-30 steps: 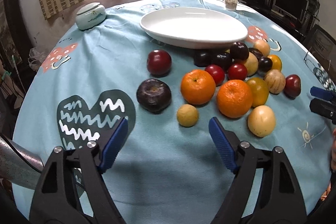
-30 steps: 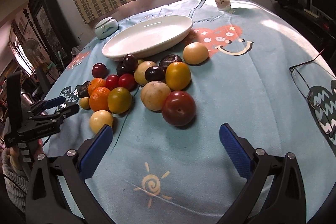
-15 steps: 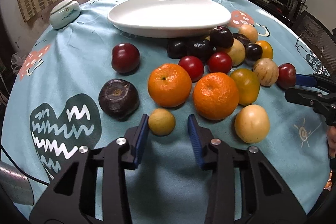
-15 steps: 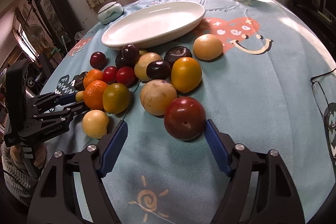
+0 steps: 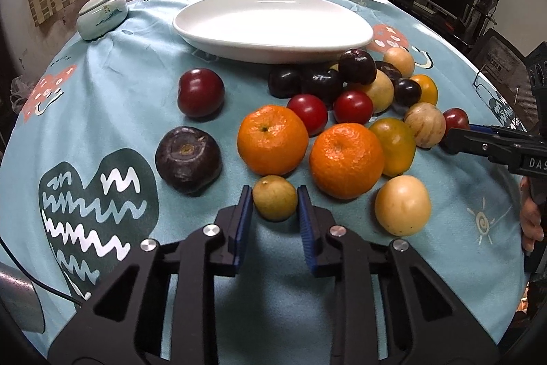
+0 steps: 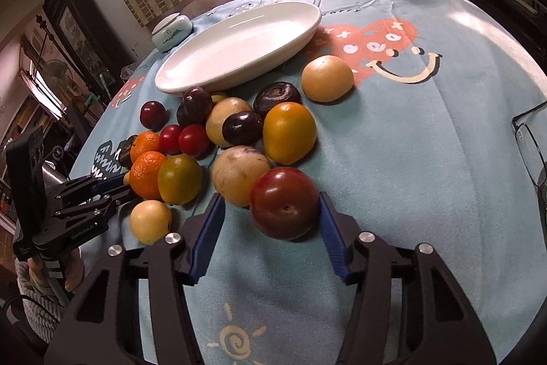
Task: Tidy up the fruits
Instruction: 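Grasp a dark red plum with right tool while left tool grasps yellow fruit, then lower red plum onto plate with right tool while left tool releases yellow fruit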
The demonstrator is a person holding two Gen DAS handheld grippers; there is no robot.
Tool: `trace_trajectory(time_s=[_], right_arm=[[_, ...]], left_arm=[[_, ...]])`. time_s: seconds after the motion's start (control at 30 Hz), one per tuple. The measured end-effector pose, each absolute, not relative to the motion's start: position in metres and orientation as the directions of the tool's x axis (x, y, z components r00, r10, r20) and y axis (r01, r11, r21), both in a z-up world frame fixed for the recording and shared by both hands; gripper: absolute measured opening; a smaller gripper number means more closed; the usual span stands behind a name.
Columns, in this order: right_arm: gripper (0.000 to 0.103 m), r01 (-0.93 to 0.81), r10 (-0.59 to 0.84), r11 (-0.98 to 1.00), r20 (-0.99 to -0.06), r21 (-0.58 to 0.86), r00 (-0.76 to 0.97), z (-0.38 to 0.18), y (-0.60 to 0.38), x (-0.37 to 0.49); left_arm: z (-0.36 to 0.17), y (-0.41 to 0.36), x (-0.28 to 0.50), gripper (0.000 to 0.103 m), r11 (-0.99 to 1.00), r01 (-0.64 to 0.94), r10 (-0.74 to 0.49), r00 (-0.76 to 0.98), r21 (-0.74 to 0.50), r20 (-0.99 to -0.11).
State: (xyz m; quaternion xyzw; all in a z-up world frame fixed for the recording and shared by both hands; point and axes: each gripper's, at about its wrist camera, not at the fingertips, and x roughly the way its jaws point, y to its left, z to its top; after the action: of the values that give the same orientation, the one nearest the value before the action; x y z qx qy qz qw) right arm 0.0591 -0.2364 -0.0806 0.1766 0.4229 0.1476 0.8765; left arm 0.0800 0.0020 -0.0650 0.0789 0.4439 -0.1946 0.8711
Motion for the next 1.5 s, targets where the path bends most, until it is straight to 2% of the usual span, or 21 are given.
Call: trace_trajectory(time_s=[0.13, 0.37, 0.63, 0.77, 0.87, 1.03, 1.07, 1.1, 1.17, 1.2, 1.23, 1.27, 1.4, 1.5], right_arm=[[0.039, -0.087, 0.437, 0.869, -0.673, 0.487, 0.596, -0.084, -0.247, 0.063], [0.038, -0.087, 0.454, 0.851, -0.641, 0.518, 0.619, -0.079, -0.252, 0.060], [0.038, -0.165, 0.389, 0.891, -0.521, 0.424, 0.760, 0.015, -0.239, 0.091], [0.038, -0.117, 0.301, 0.933, -0.557, 0.341, 0.774, 0.012, -0.217, 0.157], [0.038, -0.097, 0.312, 0.926, -0.596, 0.366, 0.740, -0.012, -0.210, 0.192], [0.039, -0.118, 0.296, 0.944, -0.633, 0.308, 0.716, -0.028, -0.202, 0.214], [0.039, -0.121, 0.296, 0.945, -0.641, 0.303, 0.708, -0.030, -0.200, 0.216], [0.039, -0.115, 0.288, 0.949, -0.651, 0.294, 0.702, -0.032, -0.198, 0.217], [0.040, -0.102, 0.263, 0.958, -0.682, 0.267, 0.682, -0.039, -0.196, 0.220], [0.043, -0.095, 0.252, 0.962, -0.690, 0.258, 0.679, -0.042, -0.195, 0.221], [0.061, -0.086, 0.239, 0.965, -0.686, 0.249, 0.687, -0.042, -0.197, 0.221], [0.068, -0.077, 0.220, 0.969, -0.675, 0.237, 0.704, -0.040, -0.197, 0.219], [0.070, -0.073, 0.197, 0.974, -0.639, 0.216, 0.744, -0.030, -0.198, 0.210], [0.070, -0.075, 0.209, 0.966, -0.576, 0.247, 0.791, -0.015, -0.209, 0.196]], left_arm=[[-0.065, 0.003, 0.080, 0.027, 0.910, 0.412, -0.277, 0.526, -0.044, -0.804], [-0.057, 0.004, 0.077, 0.026, 0.908, 0.416, -0.295, 0.552, -0.049, -0.780], [0.008, -0.014, 0.115, 0.026, 0.918, 0.394, -0.300, 0.648, -0.029, -0.700], [0.013, -0.031, 0.167, 0.027, 0.944, 0.329, -0.247, 0.664, -0.021, -0.706], [-0.005, -0.032, 0.199, 0.027, 0.956, 0.287, -0.233, 0.632, -0.056, -0.739], [-0.023, -0.033, 0.222, 0.027, 0.965, 0.258, -0.204, 0.620, -0.049, -0.758], [-0.025, -0.034, 0.224, 0.032, 0.965, 0.258, -0.200, 0.618, -0.045, -0.760], [-0.026, -0.035, 0.224, 0.045, 0.964, 0.262, -0.199, 0.618, -0.039, -0.761], [-0.026, -0.037, 0.224, 0.063, 0.964, 0.265, -0.184, 0.631, -0.013, -0.754], [-0.024, -0.037, 0.223, 0.065, 0.965, 0.262, -0.175, 0.639, -0.002, -0.749], [-0.023, -0.037, 0.222, 0.065, 0.965, 0.261, -0.173, 0.641, 0.001, -0.747], [-0.023, -0.036, 0.222, 0.065, 0.964, 0.265, -0.181, 0.638, -0.008, -0.749], [-0.021, -0.028, 0.220, 0.068, 0.966, 0.254, -0.198, 0.631, -0.042, -0.750], [-0.012, -0.018, 0.212, 0.068, 0.971, 0.235, -0.193, 0.656, -0.046, -0.729]])
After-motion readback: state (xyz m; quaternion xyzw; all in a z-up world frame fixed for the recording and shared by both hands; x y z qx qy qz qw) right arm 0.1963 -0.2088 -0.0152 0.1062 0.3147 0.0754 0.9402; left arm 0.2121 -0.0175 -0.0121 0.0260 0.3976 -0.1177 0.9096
